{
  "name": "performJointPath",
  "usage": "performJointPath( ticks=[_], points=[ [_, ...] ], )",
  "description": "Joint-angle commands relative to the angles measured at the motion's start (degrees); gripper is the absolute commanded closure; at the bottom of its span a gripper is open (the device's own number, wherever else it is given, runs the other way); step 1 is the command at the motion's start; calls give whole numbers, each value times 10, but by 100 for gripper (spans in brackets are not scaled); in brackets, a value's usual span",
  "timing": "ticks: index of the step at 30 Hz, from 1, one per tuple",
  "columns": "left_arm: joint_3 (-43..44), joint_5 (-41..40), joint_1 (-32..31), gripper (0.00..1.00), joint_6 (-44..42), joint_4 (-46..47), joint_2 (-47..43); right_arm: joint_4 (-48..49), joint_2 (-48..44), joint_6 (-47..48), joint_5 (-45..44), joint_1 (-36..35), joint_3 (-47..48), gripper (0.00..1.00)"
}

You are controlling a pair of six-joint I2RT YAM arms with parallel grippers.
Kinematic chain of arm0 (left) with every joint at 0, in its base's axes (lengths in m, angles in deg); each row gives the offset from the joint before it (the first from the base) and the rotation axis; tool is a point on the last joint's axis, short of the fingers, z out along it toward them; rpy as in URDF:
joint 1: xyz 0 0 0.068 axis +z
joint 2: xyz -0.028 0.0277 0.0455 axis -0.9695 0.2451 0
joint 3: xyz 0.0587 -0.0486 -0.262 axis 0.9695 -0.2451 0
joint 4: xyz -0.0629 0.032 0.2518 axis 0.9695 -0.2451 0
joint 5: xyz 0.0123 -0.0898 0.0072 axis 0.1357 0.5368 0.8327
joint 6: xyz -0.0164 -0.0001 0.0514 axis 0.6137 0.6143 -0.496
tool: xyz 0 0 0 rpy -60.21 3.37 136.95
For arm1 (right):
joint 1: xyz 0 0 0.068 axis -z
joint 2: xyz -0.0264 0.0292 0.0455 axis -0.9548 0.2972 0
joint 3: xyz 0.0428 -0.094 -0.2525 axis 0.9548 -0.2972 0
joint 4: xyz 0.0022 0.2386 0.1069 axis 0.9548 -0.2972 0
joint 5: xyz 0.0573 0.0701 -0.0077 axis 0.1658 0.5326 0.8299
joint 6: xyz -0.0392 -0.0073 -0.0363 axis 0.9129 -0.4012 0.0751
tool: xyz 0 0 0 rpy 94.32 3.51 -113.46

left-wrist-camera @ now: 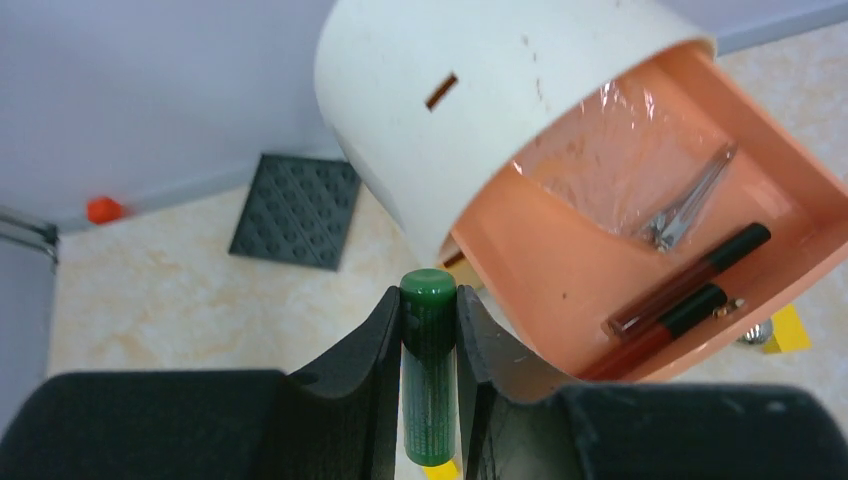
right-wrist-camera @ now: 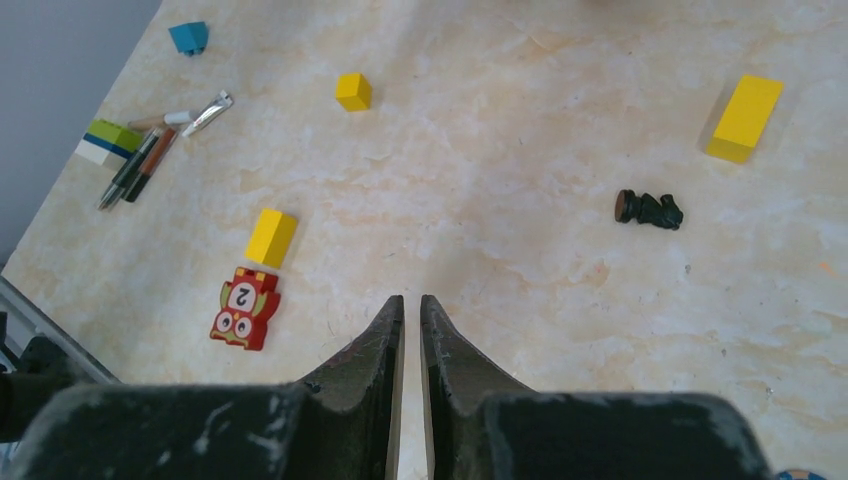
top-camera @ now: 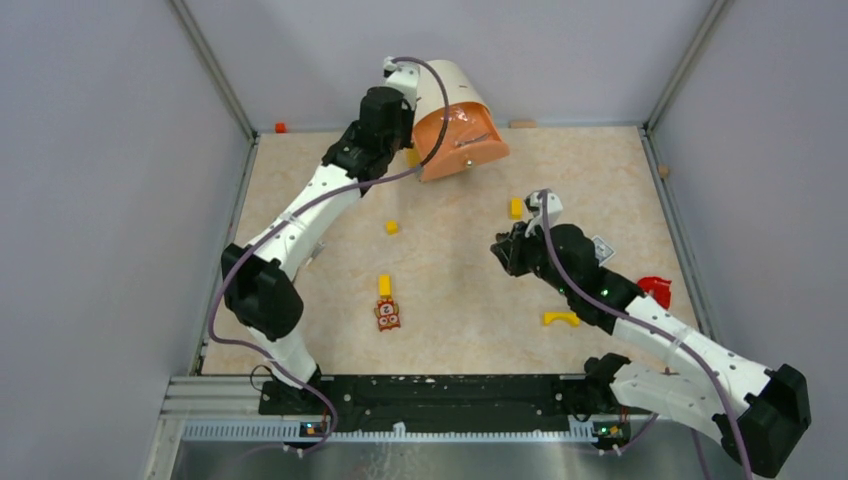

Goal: Organize the makeup
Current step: Pick up the lipstick at the center of the board, then place the lipstick in the drawer.

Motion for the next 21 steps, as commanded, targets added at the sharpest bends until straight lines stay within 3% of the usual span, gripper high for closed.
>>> performJointPath(
  ticks=[1, 11, 15, 16, 20, 21],
  points=[
    [51, -1, 3, 87, -111, 62, 8, -1, -21, 0, -13, 0, -2, 90],
    [138, 195, -13, 84, -200, 65, 91, -7, -29, -2, -18, 0, -6, 90],
    [161, 215, -23, 81, -223, 60, 121, -11, -31, -2, -22, 0, -7, 90],
    [167, 214, -23, 77, -227, 56, 129, -11, -31, -2, -22, 0, -8, 90],
    [181, 207, -24, 42, -229, 54, 150, -12, -32, -3, -21, 0, -7, 90],
    [185, 205, -24, 37, -227, 52, 153, -13, -32, -2, -20, 0, -7, 90]
  ],
)
